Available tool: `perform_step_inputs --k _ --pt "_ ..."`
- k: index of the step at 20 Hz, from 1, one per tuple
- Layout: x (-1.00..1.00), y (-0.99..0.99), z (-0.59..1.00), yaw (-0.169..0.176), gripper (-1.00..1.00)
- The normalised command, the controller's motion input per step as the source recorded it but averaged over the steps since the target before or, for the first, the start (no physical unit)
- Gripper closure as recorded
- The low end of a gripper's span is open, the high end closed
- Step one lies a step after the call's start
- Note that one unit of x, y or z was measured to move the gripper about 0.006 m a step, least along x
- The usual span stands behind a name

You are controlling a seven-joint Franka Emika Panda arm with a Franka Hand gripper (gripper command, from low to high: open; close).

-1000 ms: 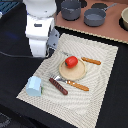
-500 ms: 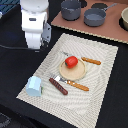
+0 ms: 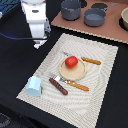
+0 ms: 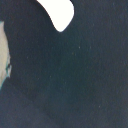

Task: Interact with the objects in diverse but meaningful ways.

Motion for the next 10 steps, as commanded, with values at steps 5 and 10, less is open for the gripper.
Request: perform_step_inputs --k 5,10 --pt "-0.1 0.19 -0.25 0.168 -1.0" --pt "-0.31 0.04 -0.16 0.118 -1.0"
